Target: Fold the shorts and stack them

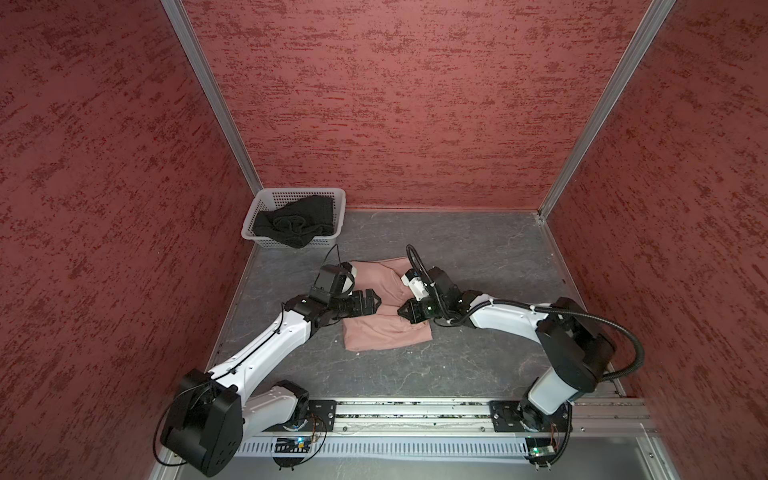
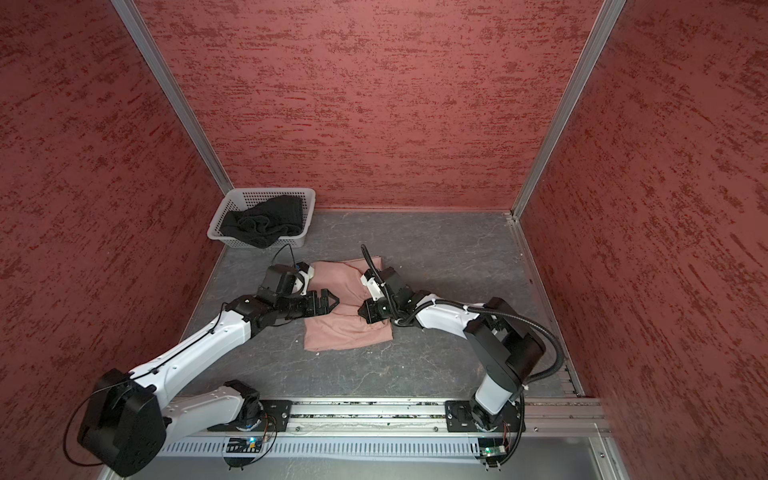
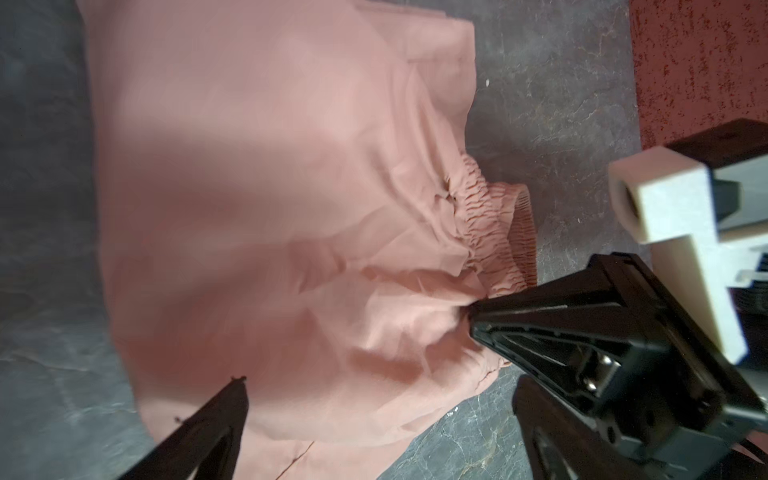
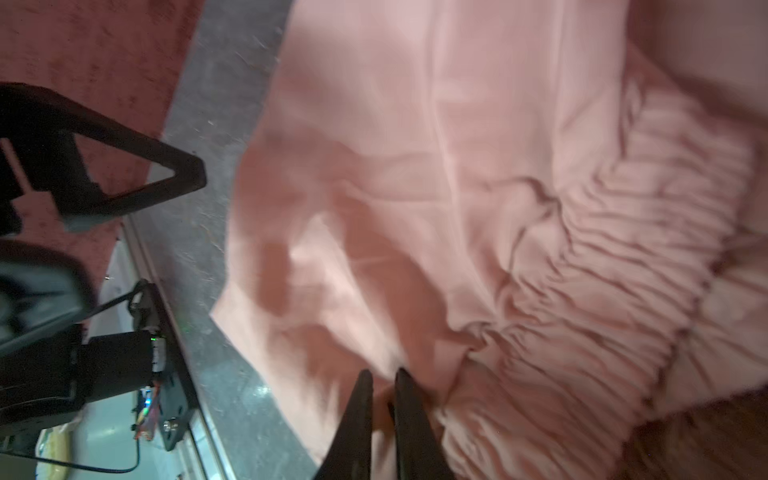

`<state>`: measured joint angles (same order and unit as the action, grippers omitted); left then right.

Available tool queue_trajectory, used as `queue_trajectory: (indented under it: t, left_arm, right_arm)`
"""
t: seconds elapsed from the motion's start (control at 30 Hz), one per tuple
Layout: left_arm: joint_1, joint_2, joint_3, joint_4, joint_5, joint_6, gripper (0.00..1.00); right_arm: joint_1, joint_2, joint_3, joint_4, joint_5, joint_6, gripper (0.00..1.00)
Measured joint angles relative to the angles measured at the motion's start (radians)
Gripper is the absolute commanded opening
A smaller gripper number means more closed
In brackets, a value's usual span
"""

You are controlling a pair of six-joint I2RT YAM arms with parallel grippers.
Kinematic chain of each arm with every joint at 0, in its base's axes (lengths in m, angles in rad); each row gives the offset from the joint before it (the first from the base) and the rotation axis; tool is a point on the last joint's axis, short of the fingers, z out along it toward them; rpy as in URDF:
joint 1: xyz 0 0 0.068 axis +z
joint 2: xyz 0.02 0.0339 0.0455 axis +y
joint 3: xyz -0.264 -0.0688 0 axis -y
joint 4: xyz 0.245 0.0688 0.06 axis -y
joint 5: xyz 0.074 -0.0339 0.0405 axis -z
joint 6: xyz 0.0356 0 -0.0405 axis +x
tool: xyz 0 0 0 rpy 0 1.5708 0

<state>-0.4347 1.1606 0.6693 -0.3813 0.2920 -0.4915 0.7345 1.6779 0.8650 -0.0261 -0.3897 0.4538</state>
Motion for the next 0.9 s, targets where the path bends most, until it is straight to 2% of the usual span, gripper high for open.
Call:
queue_trajectory:
  t: [0.2,0.33,0.43,0.57,0.7,0.8,0.9]
  left_arm:
    - [-0.095,0.074,-0.059,0.119,0.016,-0.053,0.99]
    - [-0.156,0.122,-0.100,0.142,0.018,-0.079,0.99]
    - [-0.164,0.129,-0.093,0.106,0.006,-0.076,0.99]
    - [-0.151,0.084,0.023,-0.021,-0.034,-0.024,0.99]
    - [-0.124,-0.012,0.172,-0.076,-0.054,0.038,0.99]
    - [-0.108,-0.060,0.199,-0.064,-0.045,0.056,0.99]
    - [-0.113,-0.039,0.151,-0.034,-0.023,0.052,0.99]
  right_arm:
    - [-0.068,-0.026,-0.158,0.057,-0.001,0.095,0.12]
    - [-0.077,-0.040,-0.190,0.116,-0.007,0.148,0.21]
    - [-0.072,-0.056,-0.187,0.108,0.000,0.153,0.28]
    - [-0.063,-0.119,-0.133,0.032,0.044,0.135,0.37]
    - [-0.063,-0.163,-0.009,-0.033,0.110,0.083,0.60]
    - [-0.065,-0.142,0.097,-0.070,0.170,0.030,0.62]
    - [-0.087,-0.104,0.169,-0.106,0.205,-0.022,0.63]
